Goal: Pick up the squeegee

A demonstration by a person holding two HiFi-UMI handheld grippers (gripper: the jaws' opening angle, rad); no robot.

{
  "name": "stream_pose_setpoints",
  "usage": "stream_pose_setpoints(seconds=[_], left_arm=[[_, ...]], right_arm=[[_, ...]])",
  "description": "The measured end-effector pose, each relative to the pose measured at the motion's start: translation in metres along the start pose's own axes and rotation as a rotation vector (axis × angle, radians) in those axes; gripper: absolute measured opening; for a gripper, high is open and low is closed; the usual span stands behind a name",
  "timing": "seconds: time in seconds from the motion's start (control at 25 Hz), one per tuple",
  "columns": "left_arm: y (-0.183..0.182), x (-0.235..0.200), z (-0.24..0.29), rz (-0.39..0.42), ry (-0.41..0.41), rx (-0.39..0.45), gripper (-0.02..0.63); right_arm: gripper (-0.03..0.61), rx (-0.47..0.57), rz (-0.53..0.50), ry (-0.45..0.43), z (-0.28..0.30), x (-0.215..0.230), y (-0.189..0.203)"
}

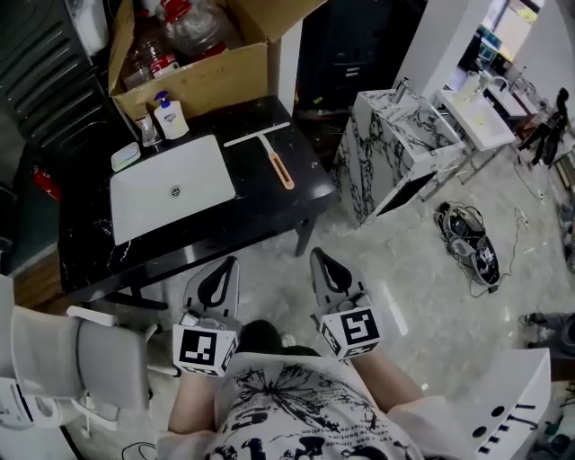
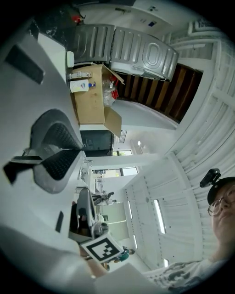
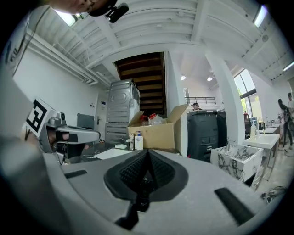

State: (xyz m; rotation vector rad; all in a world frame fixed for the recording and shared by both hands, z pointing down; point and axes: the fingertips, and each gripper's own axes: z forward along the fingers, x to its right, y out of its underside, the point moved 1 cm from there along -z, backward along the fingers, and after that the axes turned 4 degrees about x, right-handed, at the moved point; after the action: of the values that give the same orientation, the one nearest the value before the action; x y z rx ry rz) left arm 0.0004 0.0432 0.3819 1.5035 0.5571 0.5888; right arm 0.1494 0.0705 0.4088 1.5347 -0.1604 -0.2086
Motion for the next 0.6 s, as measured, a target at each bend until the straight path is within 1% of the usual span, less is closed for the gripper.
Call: stream_pose_setpoints(seconds=[0.16, 0.32, 0.6], left_arm=[[0.009, -0.023, 0.026, -0.013, -0.049, -0.013, 0.012], [0.012, -0.049, 0.060, -0.016, -0.075, -0.015, 0.012], [0.010, -0.121, 0.131, -0.015, -0.119, 0.000, 0.012]], right_arm=[[-0.008, -0.012, -0.002, -0.043, 0.038, 0.012, 0.006], [-0.008, -0.019, -0.004, -0.079, 0.086, 0.024, 0.008], [-0.008, -0.016, -0.005, -0.115, 0.188, 0.047, 0.001]])
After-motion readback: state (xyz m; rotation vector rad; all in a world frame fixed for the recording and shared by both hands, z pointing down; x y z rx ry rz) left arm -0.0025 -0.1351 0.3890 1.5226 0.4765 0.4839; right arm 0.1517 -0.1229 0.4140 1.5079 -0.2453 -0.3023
